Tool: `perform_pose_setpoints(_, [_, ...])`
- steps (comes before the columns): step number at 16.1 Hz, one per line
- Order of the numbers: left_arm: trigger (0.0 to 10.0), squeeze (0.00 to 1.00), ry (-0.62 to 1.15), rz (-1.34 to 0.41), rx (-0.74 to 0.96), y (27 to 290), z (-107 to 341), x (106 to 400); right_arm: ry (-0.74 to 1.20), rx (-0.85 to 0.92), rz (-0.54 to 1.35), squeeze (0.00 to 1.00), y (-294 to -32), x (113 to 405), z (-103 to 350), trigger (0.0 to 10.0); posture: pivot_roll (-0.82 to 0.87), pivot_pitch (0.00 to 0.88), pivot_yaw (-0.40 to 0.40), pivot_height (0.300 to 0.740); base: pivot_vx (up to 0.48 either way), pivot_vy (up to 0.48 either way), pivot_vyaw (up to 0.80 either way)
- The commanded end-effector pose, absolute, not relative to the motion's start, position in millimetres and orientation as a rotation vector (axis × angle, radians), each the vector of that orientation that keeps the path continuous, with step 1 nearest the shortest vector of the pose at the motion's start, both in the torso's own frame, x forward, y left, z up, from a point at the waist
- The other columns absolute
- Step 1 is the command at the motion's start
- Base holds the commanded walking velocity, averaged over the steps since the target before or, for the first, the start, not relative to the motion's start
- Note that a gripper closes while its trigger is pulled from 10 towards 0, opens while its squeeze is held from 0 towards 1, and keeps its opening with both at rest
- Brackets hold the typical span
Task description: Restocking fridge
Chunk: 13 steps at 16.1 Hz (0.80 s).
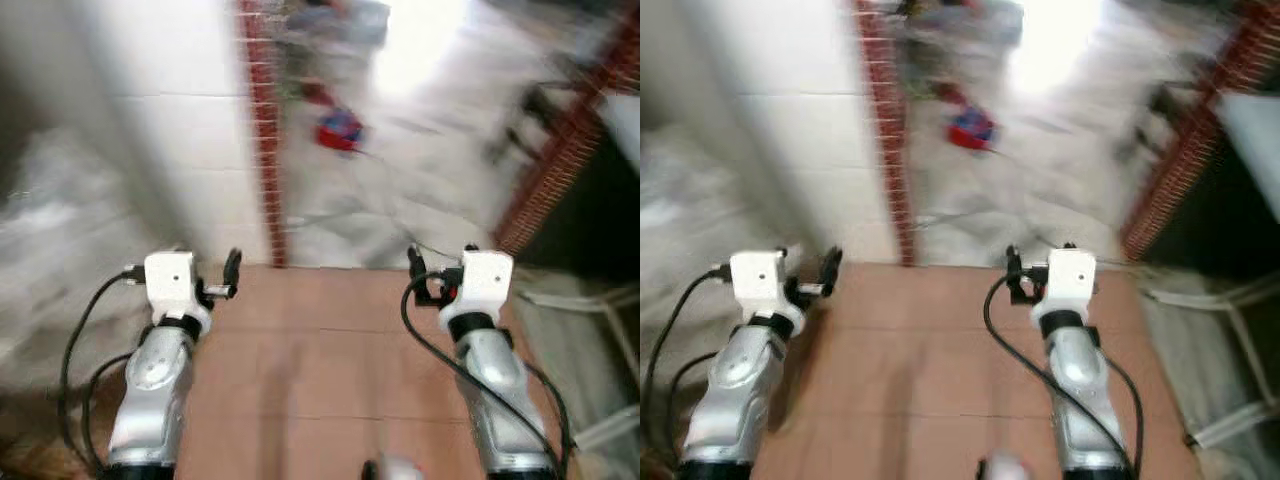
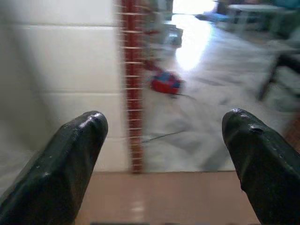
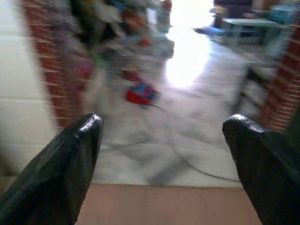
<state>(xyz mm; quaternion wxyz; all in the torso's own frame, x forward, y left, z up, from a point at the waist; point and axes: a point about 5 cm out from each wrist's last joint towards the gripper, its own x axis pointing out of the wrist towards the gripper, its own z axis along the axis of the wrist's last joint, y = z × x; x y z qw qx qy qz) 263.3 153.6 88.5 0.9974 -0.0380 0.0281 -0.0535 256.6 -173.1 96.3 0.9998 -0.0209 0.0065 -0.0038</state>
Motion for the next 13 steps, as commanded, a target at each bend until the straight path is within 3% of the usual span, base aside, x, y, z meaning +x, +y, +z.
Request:
perform_pose_setpoints(1, [10.0, 0.0, 0.062, -0.122, -0.07, 154.2, 89.3, 262.6, -0.008, -0.033, -0.021, 0.0, -174.1, 258.2, 101.4, 10.0, 0.0, 0.007, 0.044, 0.74, 0.42, 0.0, -0.8])
perform_pose_setpoints(3, [10.0, 0.0, 0.062, -0.125, -0.074, 153.2, 89.7, 262.2, -0.004, -0.035, -0.021, 0.0, -175.7, 256.9, 100.8, 10.0, 0.0, 0.01, 0.04, 0.74, 0.42, 0.0, -0.8])
perform_pose_setpoints(13, [10.0, 0.0, 0.082, -0.14, -0.08, 150.8, 87.1, 263.2, 0.014, -0.061, -0.033, 0.0, -178.9, 256.0, 98.1, 10.0, -0.01, 0.028, 0.052, 0.74, 0.386, 0.285, -0.8])
